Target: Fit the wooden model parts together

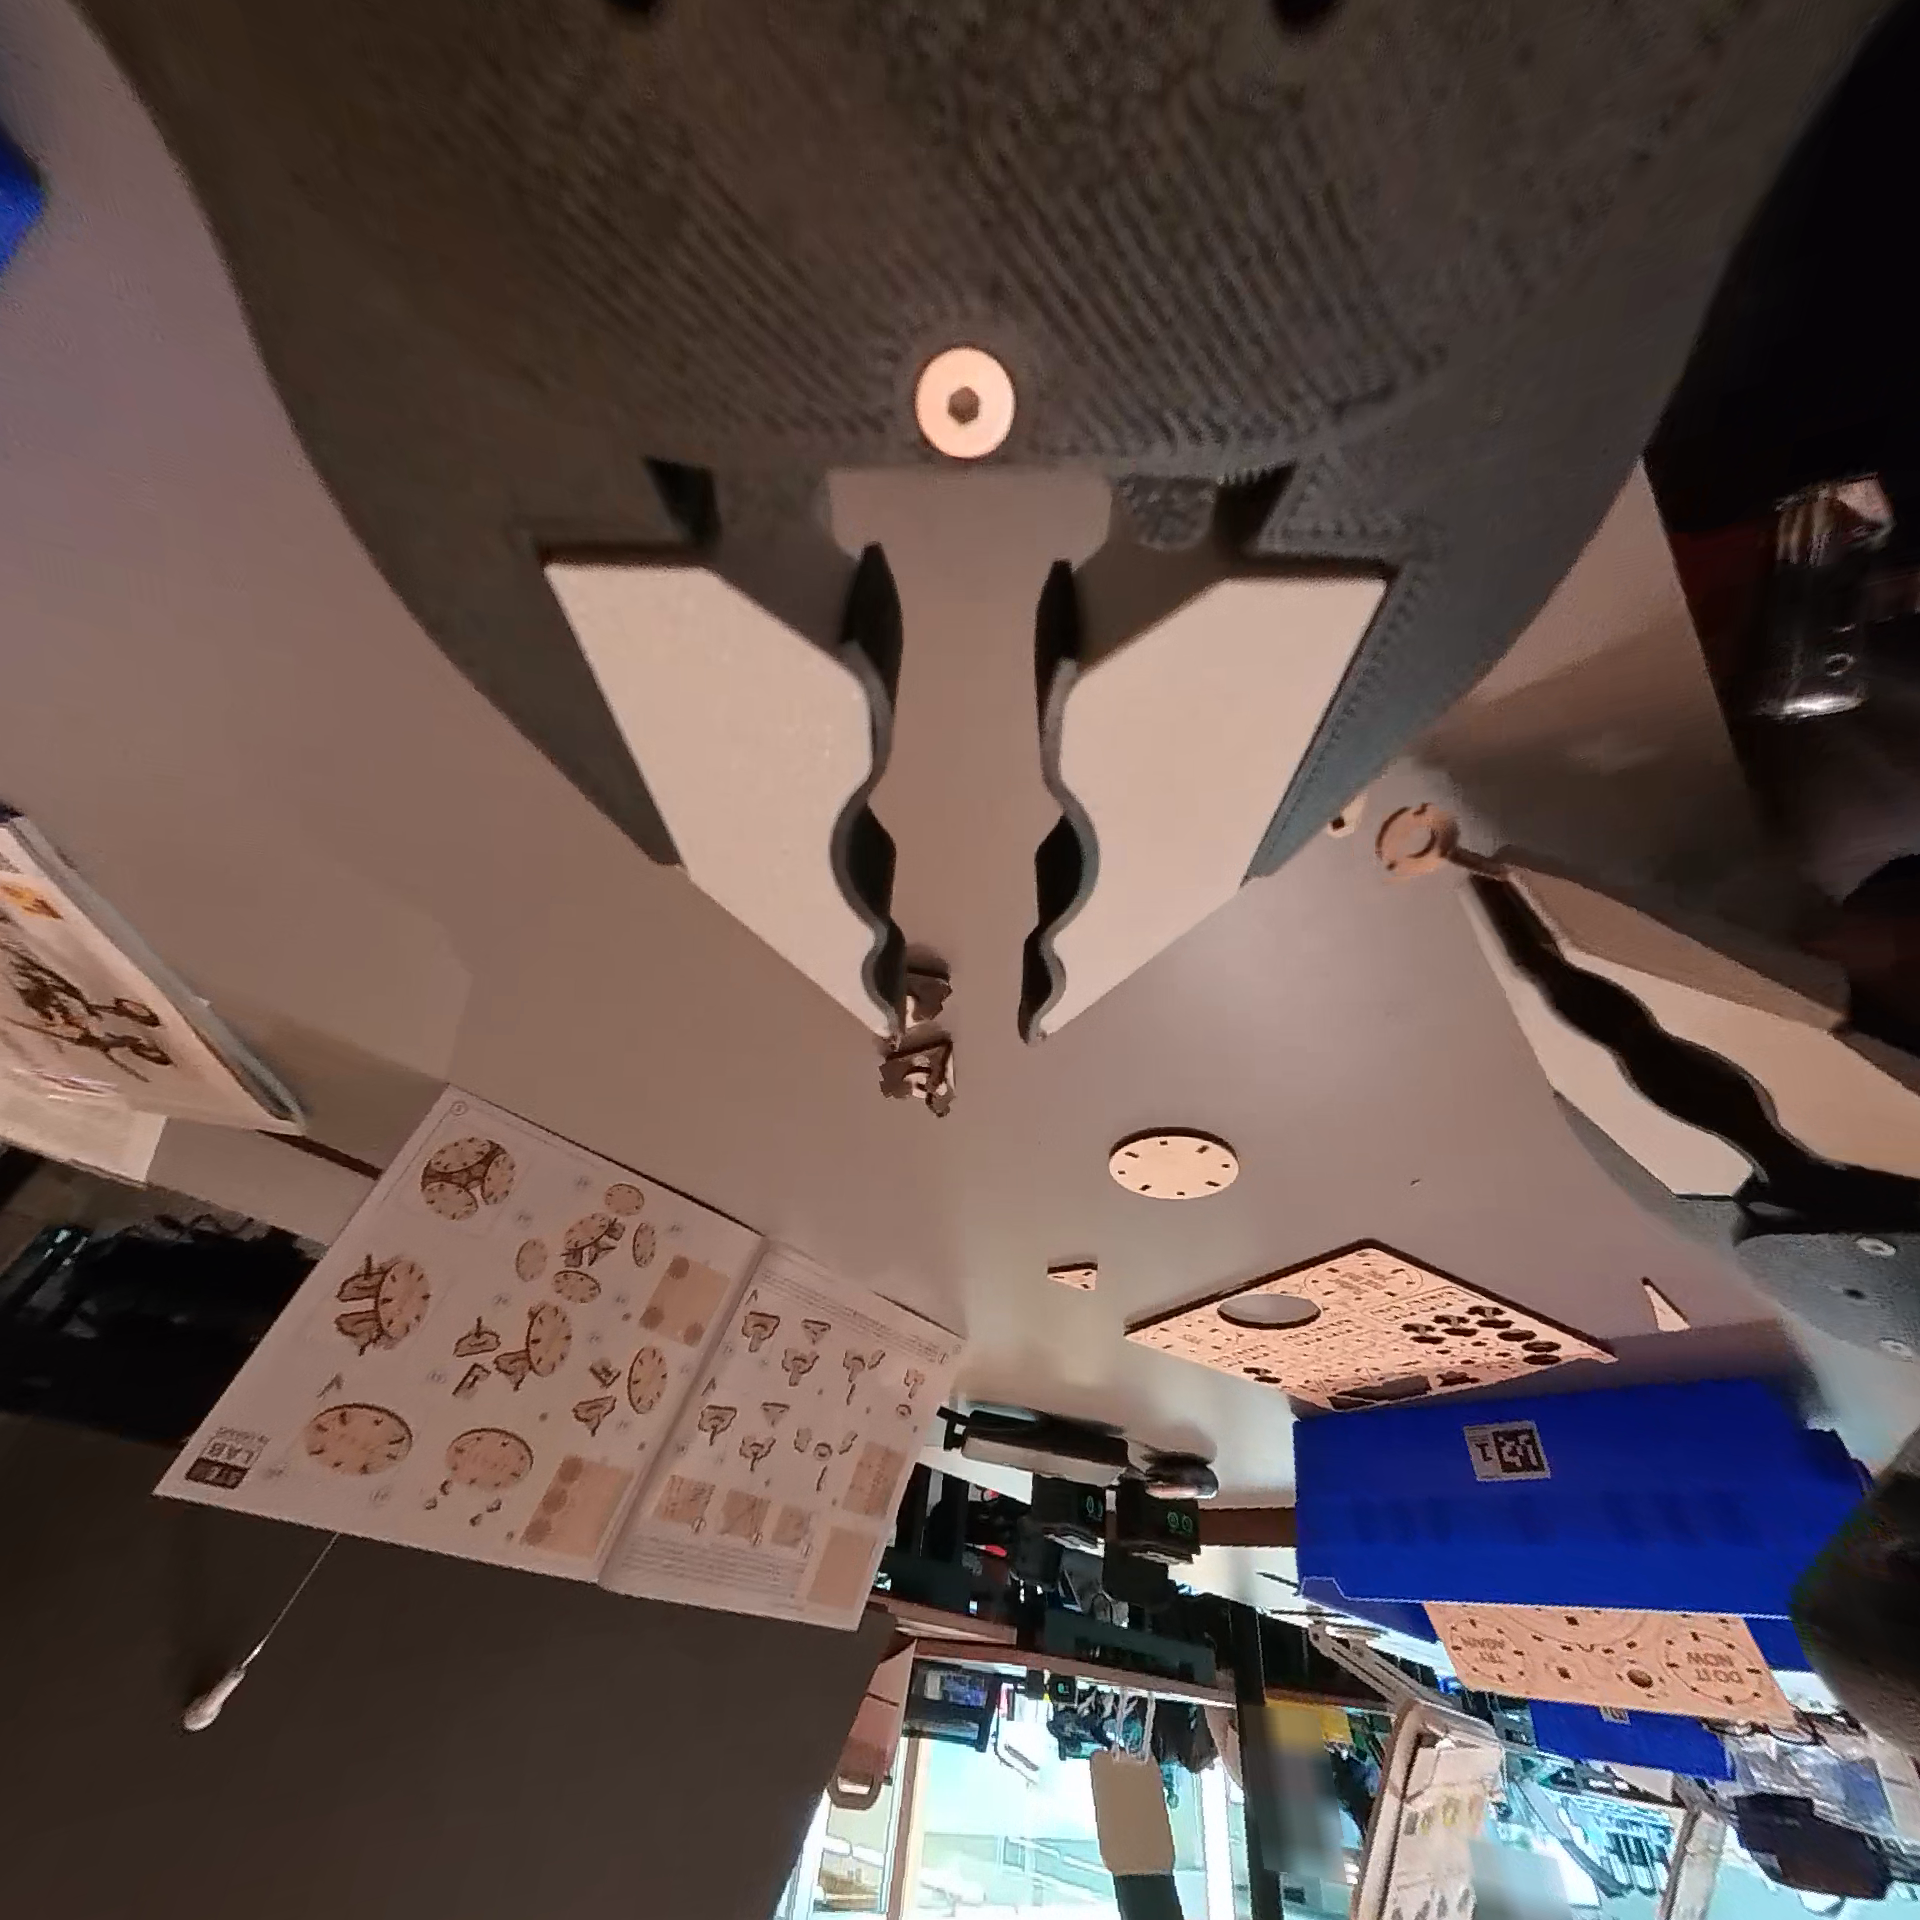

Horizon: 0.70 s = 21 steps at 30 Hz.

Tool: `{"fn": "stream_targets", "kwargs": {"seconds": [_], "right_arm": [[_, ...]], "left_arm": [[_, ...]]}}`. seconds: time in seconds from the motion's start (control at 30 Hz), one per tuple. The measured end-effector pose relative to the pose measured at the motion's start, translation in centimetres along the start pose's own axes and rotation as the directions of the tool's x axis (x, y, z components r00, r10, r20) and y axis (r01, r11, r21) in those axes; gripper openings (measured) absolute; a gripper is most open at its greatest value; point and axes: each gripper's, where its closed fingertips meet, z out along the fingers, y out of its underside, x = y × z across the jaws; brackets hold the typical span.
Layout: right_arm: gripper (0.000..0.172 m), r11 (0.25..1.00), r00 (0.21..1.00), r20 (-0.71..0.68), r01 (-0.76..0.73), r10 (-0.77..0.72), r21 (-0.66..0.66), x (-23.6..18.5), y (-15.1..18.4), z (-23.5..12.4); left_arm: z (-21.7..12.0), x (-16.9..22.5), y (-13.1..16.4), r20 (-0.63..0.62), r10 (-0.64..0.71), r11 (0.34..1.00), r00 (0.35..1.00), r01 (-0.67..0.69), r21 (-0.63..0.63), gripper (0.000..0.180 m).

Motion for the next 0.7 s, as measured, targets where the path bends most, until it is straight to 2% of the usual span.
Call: {"fn": "stream_targets", "kwargs": {"seconds": [0.23,0.37,0.47,0.7], "right_arm": [[0.020,0.999,0.999,0.011,0.041,-0.041,-0.032,-0.5,0.4,0.4],[0.020,0.995,0.997,0.007,0.082,-0.082,-0.061,-0.9,0.8,0.6],[0.020,0.991,0.993,-0.002,0.115,-0.116,-0.069,-1.1,0.9,0.7],[0.017,0.984,0.988,-0.009,0.156,-0.157,-0.087,-1.3,1.1,0.9]], "left_arm": [[-0.7,1.3,-2.5,-0.131,0.067,0.998,0.989,-0.063,0.031,0.001],[-0.4,0.9,-3.1,-0.282,-0.125,0.990,0.951,0.138,0.027,0.001],[-0.5,-0.7,-3.6,-0.246,-0.227,0.968,0.942,0.247,0.052,0.001],[0.5,-2.2,-2.0,-0.095,-0.238,0.971,0.967,0.235,-0.040,0.001]]}}
